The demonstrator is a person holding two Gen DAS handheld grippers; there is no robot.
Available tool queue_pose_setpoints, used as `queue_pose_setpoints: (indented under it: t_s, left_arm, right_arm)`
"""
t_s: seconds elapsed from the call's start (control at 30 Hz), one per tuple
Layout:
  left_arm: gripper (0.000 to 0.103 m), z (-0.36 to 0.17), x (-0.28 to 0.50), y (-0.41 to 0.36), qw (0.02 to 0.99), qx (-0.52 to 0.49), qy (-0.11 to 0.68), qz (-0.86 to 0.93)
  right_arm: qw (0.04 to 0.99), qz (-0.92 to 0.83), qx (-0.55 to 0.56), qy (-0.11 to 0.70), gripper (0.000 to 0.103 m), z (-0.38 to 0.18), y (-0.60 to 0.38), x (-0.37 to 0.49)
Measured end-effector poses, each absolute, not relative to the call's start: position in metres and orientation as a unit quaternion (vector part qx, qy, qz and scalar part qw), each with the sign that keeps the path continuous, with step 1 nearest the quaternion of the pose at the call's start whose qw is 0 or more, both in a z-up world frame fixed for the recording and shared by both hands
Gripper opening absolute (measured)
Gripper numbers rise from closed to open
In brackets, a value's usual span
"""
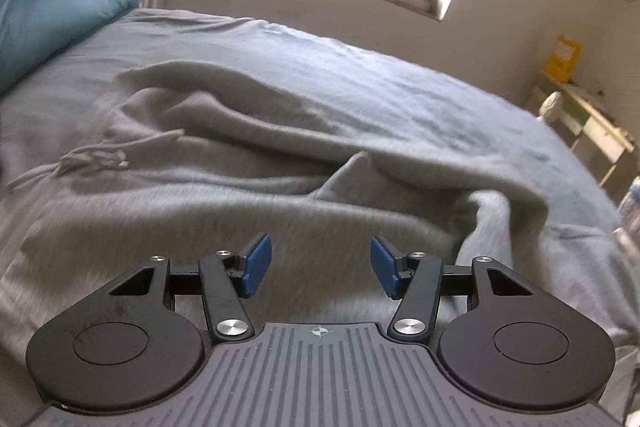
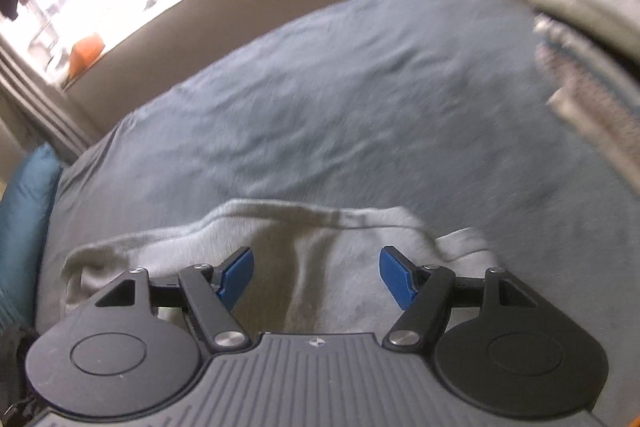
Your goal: Fold clothes
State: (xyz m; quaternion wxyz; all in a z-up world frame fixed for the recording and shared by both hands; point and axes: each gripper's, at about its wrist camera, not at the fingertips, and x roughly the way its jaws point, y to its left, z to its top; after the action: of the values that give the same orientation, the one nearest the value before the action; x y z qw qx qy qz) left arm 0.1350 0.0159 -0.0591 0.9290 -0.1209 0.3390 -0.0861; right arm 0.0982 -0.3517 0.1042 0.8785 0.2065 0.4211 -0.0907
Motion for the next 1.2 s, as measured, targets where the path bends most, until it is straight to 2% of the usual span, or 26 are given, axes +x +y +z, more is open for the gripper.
queue_pose_setpoints:
  t_s: [0.13,0.3,0.4,0.6,0.7,0.8,0.97,1.03,1.17,1.2]
  left_arm:
    - [0.055,-0.061,0.149,0.031,0.927,-0.149,0.331,-0.093]
    - [0.055,-0.068,0.156,0.05,0.924,-0.182,0.32,-0.109]
    - [0.055,-0.073,0.158,0.056,0.925,-0.182,0.321,-0.095]
    - [0.055,-0.077,0.166,0.059,0.91,-0.222,0.344,-0.072]
    - [0.055,-0.073,0.166,0.05,0.918,-0.202,0.334,-0.067]
    - [0.054,-0.074,0.162,0.041,0.926,-0.165,0.332,-0.068]
    - [0.054,-0.068,0.169,0.039,0.908,-0.134,0.396,-0.04]
    - [0.054,-0.062,0.174,0.031,0.903,-0.074,0.423,-0.029]
    - [0.054,-0.057,0.183,0.013,0.879,0.076,0.47,-0.021]
    - [0.054,-0.059,0.185,0.011,0.871,0.103,0.48,-0.017]
  right_arm:
    - [0.896,-0.119,0.163,0.395,0.072,0.149,-0.345,0.095]
    - [0.917,-0.093,0.087,0.377,0.072,0.19,-0.318,0.132]
    - [0.922,-0.013,0.027,0.387,0.072,0.194,-0.297,0.164]
    - [0.881,0.19,-0.003,0.434,0.071,0.178,-0.262,0.216]
    - [0.854,0.281,0.0,0.438,0.072,0.151,-0.236,0.248]
    - [0.824,0.346,-0.019,0.447,0.073,0.098,-0.198,0.291]
    - [0.777,0.37,-0.008,0.51,0.073,0.007,-0.154,0.362]
    - [0.746,0.382,-0.001,0.546,0.073,-0.021,-0.142,0.382]
    - [0.714,0.417,0.011,0.563,0.072,-0.046,-0.143,0.401]
    - [0.703,0.428,0.019,0.567,0.069,-0.051,-0.145,0.405]
